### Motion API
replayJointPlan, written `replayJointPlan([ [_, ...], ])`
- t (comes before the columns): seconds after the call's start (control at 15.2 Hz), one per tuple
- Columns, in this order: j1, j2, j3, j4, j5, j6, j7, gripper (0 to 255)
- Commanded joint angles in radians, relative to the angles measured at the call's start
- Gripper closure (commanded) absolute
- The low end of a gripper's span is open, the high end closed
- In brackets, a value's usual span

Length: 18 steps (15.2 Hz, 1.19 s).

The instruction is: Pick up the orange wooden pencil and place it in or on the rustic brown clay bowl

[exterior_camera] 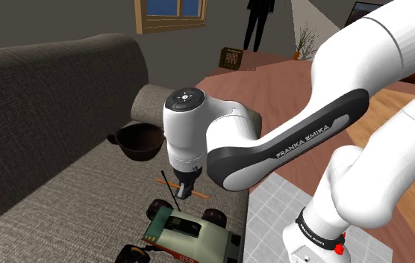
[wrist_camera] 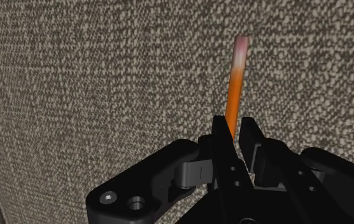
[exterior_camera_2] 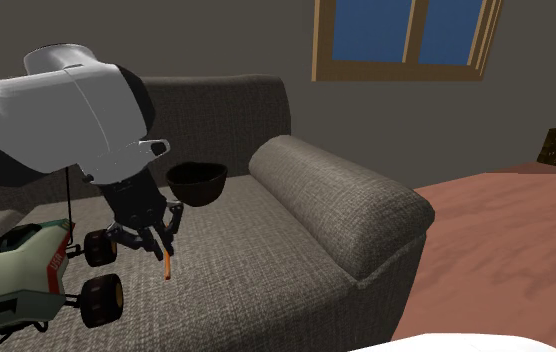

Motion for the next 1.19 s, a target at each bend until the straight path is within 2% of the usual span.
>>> replayJointPlan([
  [0.0, 0.004, -0.019, -0.004, 0.01, 0.013, -0.027, -0.013, 255],
  [1.12, 0.024, -0.142, -0.042, 0.142, 0.077, -0.263, -0.102, 255],
])
